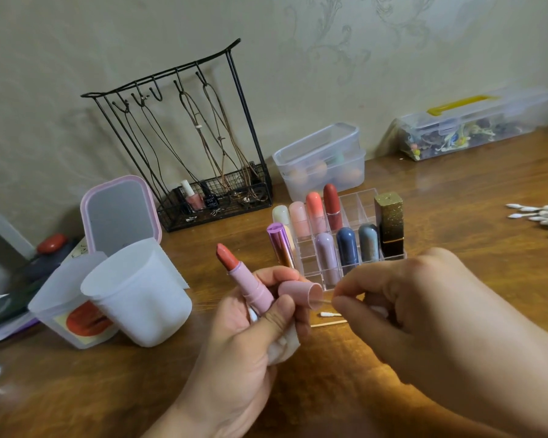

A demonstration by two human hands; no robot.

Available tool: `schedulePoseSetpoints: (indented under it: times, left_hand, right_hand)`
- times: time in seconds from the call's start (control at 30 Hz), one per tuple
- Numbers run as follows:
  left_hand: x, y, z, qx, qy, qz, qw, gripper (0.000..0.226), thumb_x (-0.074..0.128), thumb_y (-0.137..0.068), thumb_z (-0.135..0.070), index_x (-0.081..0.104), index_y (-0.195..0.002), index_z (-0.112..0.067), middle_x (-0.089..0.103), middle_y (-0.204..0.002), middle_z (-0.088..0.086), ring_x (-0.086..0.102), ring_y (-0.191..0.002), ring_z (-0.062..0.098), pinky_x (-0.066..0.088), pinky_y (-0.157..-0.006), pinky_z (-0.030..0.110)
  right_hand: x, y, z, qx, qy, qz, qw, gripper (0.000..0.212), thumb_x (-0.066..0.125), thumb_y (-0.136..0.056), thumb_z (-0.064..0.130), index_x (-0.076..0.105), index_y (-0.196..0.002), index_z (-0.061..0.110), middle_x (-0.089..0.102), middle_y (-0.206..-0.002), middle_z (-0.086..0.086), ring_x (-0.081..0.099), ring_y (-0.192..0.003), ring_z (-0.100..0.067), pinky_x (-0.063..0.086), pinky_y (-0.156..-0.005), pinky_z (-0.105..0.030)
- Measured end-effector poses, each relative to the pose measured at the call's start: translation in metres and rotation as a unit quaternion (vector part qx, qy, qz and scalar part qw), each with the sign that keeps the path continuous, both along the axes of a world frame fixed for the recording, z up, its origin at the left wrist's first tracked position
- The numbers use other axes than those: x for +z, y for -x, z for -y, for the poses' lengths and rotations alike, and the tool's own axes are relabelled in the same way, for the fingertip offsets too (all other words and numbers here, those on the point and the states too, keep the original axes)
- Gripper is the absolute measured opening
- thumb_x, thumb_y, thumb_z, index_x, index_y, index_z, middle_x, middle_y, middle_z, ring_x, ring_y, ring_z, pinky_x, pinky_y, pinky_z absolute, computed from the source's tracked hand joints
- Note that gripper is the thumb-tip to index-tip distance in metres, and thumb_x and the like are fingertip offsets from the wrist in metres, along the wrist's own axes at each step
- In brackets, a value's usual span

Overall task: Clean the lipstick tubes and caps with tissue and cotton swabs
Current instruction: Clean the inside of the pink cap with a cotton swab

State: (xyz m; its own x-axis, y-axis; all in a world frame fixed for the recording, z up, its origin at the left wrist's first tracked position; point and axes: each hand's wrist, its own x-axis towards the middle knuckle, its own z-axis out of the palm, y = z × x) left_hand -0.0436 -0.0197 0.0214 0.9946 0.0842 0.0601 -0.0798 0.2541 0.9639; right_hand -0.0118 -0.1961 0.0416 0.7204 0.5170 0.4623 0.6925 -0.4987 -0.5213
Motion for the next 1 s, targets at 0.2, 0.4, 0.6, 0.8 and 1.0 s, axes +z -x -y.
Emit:
schedulePoseSetpoints:
  times: [0.2,0.4,0.6,0.8,1.0]
  left_hand:
    - [-0.002,0.001,-0.001,-0.042,-0.008,-0.012,0.999,0.019,0.067,-0.073,-0.028,0.073,-0.086,-0.015,0.053,-0.063,0.011,0.048,-0.051,0.01,0.041,-0.047,0.017]
    - [-0.001,0.0,-0.006,-0.03,-0.051,-0.01,0.998,0.031,0.063,-0.078,-0.036,0.069,-0.093,-0.01,0.052,-0.062,0.01,0.039,-0.05,0.011,0.018,-0.055,0.033]
    - [-0.003,0.001,-0.005,-0.011,-0.047,-0.002,0.999,0.013,0.069,-0.078,-0.028,0.071,-0.088,-0.019,0.056,-0.068,0.012,0.051,-0.059,0.013,0.042,-0.054,0.023]
    - [0.0,0.0,-0.003,0.003,-0.08,-0.013,0.997,0.013,0.059,-0.082,-0.024,0.072,-0.079,-0.023,0.056,-0.064,0.011,0.049,-0.055,0.015,0.042,-0.047,0.019]
    - [0.006,0.003,-0.003,-0.026,-0.023,-0.07,0.997,0.021,0.057,-0.08,-0.021,0.071,-0.083,-0.006,0.05,-0.057,0.012,0.02,-0.048,0.016,0.021,-0.036,0.015]
  right_hand:
    - [-0.006,0.0,0.001,-0.043,0.04,0.154,0.986,0.015,0.063,-0.08,0.025,0.068,-0.067,0.02,0.052,-0.045,0.006,0.046,-0.031,-0.014,0.035,-0.033,-0.018]
    - [-0.009,-0.002,0.002,-0.04,0.117,0.228,0.966,0.019,0.085,-0.066,0.009,0.067,-0.072,0.013,0.048,-0.045,0.0,0.039,-0.032,-0.025,0.022,-0.045,-0.02]
    - [-0.009,-0.001,0.001,-0.011,0.076,0.161,0.984,0.023,0.057,-0.088,0.032,0.069,-0.07,0.022,0.053,-0.046,0.006,0.048,-0.032,-0.015,0.034,-0.035,-0.02]
    - [-0.01,-0.004,-0.001,0.005,0.0,0.117,0.993,0.018,0.058,-0.087,0.036,0.068,-0.072,0.031,0.036,-0.052,0.019,0.033,-0.04,0.0,0.024,-0.041,-0.001]
    - [-0.011,-0.008,0.003,-0.016,-0.007,0.187,0.982,0.028,0.048,-0.093,0.032,0.068,-0.078,0.019,0.055,-0.051,0.006,0.047,-0.036,-0.019,0.041,-0.036,-0.023]
